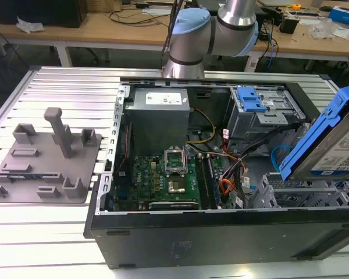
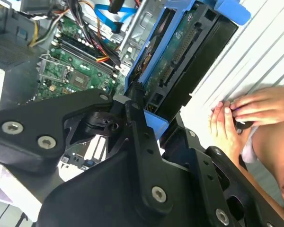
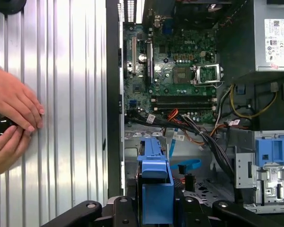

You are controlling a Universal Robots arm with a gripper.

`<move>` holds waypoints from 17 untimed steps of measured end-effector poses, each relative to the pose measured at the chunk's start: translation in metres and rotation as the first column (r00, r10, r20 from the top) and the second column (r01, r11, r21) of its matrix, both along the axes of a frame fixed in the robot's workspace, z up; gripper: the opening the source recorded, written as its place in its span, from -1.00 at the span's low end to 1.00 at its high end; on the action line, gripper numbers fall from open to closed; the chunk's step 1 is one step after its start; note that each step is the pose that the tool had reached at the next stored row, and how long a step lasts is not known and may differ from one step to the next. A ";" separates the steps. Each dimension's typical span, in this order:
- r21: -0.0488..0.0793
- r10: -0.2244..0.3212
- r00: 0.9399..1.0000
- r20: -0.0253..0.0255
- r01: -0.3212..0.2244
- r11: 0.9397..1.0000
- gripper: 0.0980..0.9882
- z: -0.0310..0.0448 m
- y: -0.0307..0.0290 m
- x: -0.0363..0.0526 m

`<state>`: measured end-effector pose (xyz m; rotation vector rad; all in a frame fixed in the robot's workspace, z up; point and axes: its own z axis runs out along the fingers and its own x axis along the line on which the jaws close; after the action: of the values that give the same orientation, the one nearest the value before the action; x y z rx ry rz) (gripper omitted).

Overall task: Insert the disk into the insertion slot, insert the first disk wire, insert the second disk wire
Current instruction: 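Insert the disk into the insertion slot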

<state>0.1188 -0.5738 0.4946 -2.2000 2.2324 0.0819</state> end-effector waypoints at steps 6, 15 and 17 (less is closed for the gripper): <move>0.013 0.000 1.000 0.005 -0.001 1.000 -0.40 0.0000 -0.0009 -0.0011; 0.003 0.002 0.999 0.034 -0.002 1.000 -0.40 -0.0020 0.0080 -0.0083; -0.011 0.003 0.999 0.034 -0.002 1.000 -0.40 -0.0026 0.0121 -0.0083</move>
<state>0.1105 -0.5617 0.4920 -2.1921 2.2181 0.0319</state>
